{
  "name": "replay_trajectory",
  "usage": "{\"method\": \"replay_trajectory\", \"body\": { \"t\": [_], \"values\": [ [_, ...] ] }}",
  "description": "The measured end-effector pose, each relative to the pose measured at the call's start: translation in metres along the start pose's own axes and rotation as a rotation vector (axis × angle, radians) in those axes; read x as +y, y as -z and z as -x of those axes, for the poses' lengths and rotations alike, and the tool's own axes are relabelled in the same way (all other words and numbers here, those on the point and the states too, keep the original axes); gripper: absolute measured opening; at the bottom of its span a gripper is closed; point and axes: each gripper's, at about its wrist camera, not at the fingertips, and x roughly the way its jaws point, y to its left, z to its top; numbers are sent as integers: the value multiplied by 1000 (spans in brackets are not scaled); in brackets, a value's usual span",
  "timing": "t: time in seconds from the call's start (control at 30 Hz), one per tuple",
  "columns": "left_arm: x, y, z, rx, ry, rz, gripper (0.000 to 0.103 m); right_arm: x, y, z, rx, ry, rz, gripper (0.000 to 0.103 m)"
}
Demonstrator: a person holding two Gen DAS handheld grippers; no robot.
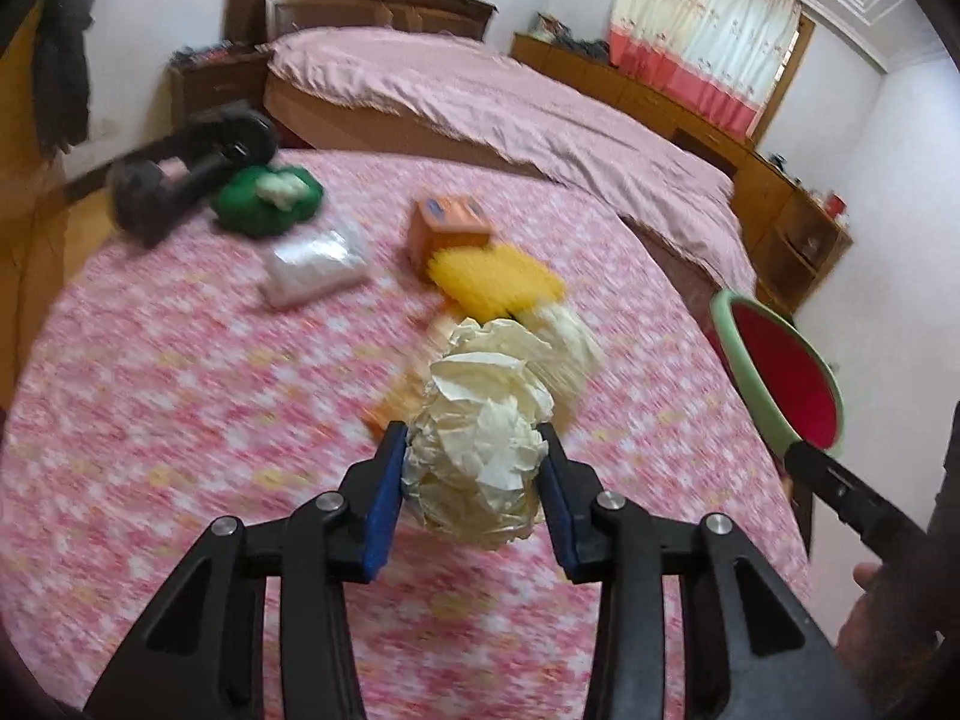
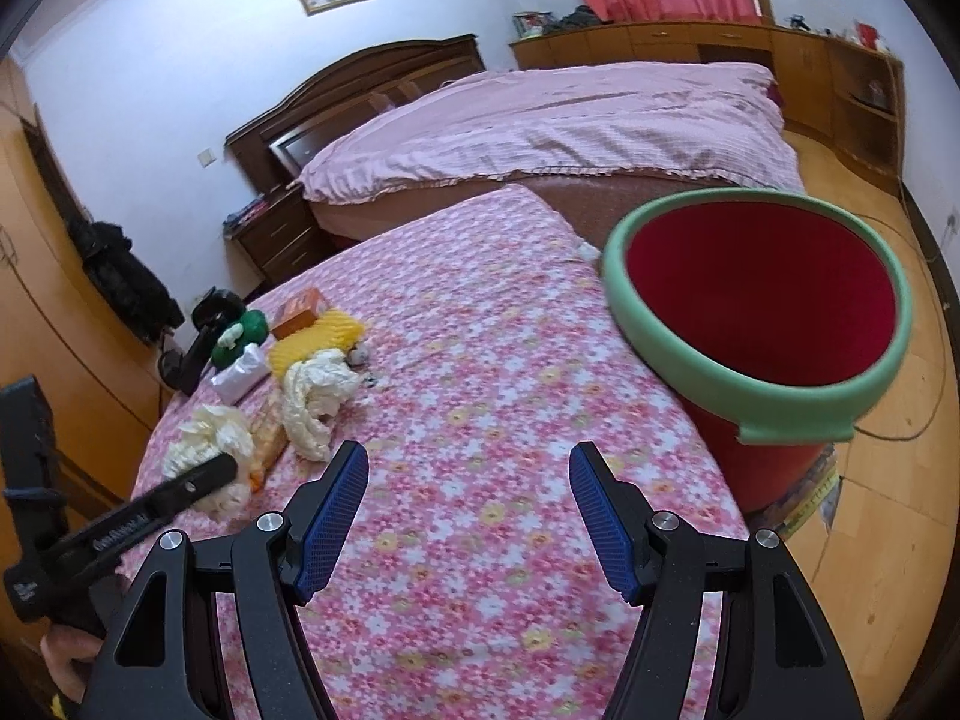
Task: Collect trash
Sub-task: 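Grasp a crumpled cream plastic bag with the left tool while the right tool reaches another bag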
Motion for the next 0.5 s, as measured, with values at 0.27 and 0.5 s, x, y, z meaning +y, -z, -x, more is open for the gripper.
{"method": "replay_trajectory", "body": {
  "t": [0.27,0.5],
  "values": [
    [44,-11,3,-55,-114,74,42,37,-9,-27,34,-30,87,71],
    [72,-4,-9,-44,-152,134,42,67,-11,-60,86,-69,141,71]
  ]
}}
